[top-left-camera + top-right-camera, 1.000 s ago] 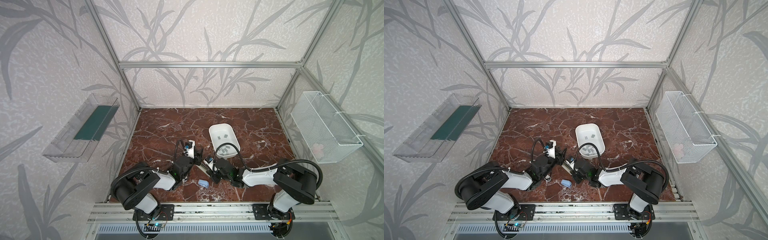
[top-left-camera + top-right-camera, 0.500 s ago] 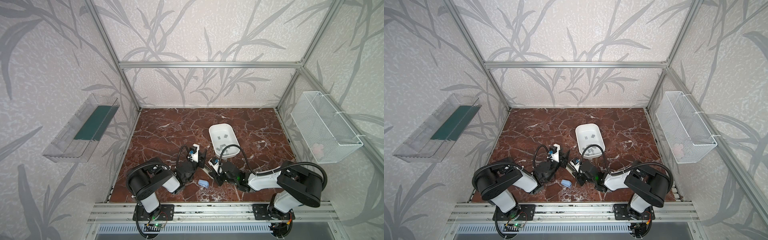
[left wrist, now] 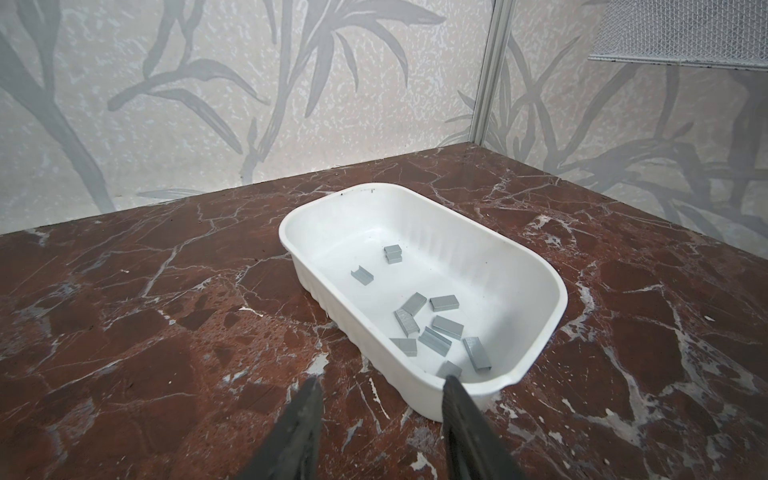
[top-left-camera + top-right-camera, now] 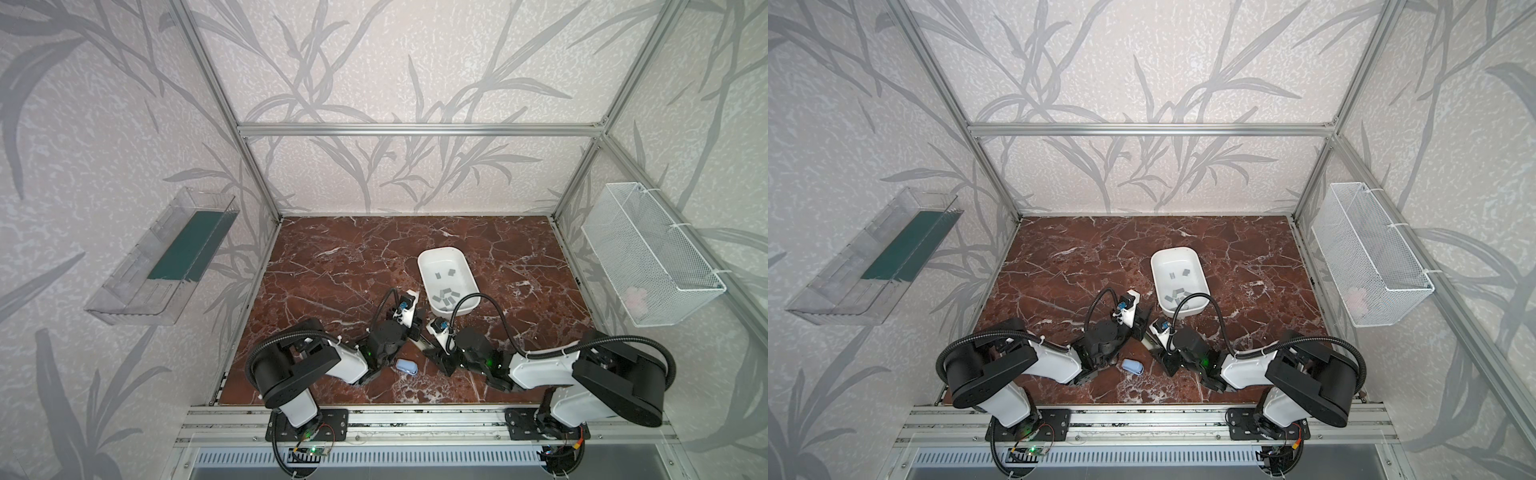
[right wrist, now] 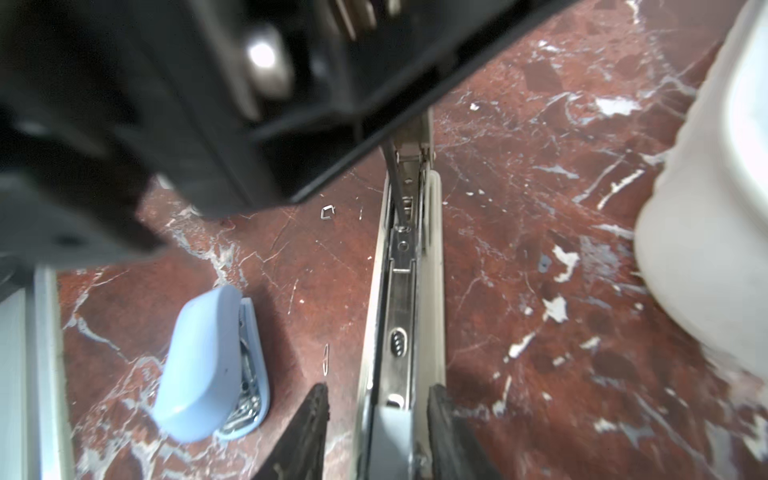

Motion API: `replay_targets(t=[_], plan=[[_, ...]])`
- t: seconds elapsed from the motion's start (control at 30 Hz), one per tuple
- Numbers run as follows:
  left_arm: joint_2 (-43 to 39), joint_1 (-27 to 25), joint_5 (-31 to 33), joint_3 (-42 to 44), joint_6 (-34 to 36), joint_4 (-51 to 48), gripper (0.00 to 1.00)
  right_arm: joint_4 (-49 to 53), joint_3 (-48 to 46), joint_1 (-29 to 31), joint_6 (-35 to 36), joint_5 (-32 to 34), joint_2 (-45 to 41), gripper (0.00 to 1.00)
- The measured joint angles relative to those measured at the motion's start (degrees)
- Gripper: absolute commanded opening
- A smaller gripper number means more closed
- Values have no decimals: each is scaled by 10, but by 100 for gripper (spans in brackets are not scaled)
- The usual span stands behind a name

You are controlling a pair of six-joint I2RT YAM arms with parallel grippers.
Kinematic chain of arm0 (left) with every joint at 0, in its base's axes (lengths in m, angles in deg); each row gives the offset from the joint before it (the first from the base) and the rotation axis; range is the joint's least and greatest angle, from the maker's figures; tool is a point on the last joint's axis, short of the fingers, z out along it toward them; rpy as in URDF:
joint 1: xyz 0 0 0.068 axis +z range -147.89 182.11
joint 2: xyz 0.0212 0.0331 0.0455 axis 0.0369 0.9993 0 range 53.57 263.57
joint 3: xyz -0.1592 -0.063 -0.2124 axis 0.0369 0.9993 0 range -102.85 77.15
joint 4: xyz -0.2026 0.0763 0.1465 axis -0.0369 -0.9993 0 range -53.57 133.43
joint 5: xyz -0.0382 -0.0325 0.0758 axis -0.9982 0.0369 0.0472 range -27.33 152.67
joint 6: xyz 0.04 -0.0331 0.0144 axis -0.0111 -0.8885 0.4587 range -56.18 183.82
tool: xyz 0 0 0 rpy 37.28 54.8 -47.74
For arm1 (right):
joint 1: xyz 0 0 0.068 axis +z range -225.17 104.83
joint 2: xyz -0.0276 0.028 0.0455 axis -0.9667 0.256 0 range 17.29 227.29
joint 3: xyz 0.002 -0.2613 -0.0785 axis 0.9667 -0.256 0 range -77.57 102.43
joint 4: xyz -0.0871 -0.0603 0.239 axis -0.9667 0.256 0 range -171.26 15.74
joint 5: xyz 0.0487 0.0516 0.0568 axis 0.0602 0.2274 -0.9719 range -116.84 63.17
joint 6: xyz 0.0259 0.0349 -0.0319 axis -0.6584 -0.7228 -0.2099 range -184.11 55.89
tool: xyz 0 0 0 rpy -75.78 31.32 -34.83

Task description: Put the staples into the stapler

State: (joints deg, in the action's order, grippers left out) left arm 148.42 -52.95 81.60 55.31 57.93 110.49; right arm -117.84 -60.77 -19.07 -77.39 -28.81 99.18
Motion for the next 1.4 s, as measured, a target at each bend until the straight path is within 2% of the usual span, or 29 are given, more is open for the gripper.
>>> replay_targets(t=[0.23, 0.5, 0.8, 0.93, 1.07, 1.2, 1.4], plan=[[1, -11, 14, -12, 18, -24, 45, 20, -29, 0, -4, -2, -74, 41], [10, -22, 27, -24, 30, -31, 46, 17, -45, -2, -4, -11, -75, 38], [16, -26, 34, -26, 40, -29, 47, -7, -53, -3, 0, 0, -43, 15], [22, -27, 32, -32, 45, -31, 49, -34, -53, -3, 7, 0, -14, 12], [25, -29, 20, -31, 52, -37, 54, -49, -53, -3, 9, 1, -4, 11], [31, -33, -3, -27, 55, -40, 66, -55, -51, -3, 10, 6, -2, 10], [43, -25, -17, -23, 12, -35, 78, -65, -52, -3, 6, 7, 8, 9]])
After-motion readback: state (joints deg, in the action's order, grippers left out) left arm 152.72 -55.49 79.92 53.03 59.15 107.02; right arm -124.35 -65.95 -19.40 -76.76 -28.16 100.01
